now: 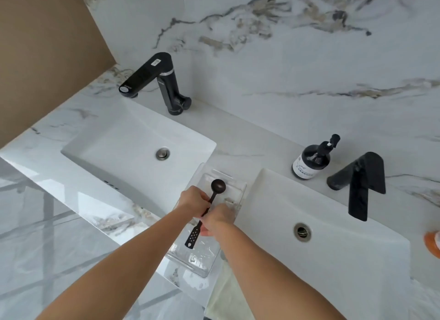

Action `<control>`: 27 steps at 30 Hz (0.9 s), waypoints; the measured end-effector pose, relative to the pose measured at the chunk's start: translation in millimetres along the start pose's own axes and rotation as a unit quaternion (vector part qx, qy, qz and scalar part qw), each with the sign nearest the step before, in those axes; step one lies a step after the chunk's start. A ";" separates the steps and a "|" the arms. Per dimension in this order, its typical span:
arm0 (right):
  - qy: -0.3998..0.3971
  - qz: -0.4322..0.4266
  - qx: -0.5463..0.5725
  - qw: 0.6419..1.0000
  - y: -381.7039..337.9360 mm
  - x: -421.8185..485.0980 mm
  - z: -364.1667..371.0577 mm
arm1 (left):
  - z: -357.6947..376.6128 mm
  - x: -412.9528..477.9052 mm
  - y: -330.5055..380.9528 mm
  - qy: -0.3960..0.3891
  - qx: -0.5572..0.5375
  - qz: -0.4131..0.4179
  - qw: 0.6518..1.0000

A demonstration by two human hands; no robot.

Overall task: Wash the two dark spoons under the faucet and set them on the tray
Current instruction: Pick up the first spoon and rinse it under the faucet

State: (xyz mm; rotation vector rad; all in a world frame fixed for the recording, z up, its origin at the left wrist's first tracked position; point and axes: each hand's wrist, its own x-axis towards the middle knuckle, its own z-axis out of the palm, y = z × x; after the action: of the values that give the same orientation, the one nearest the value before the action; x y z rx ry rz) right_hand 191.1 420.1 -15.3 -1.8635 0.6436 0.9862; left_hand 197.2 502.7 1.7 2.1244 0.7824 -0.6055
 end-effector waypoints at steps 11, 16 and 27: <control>0.014 -0.035 -0.006 0.999 12.1 16.7 11.5 | 11.0 8.6 -7.3 0.035 0.053 0.010 0.998; 0.018 -0.060 -0.005 0.998 12.4 20.3 8.7 | 11.2 6.9 -6.2 0.061 0.076 -0.011 0.995; -0.002 -0.103 -0.062 0.993 3.8 -14.1 -19.7 | 5.0 -12.0 11.2 0.060 0.231 0.002 0.971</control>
State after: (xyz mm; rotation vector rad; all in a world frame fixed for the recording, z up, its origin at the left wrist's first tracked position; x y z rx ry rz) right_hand 187.7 401.3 0.1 -1.9921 0.3850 0.9111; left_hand 195.8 489.1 12.1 2.6066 0.7555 -0.7167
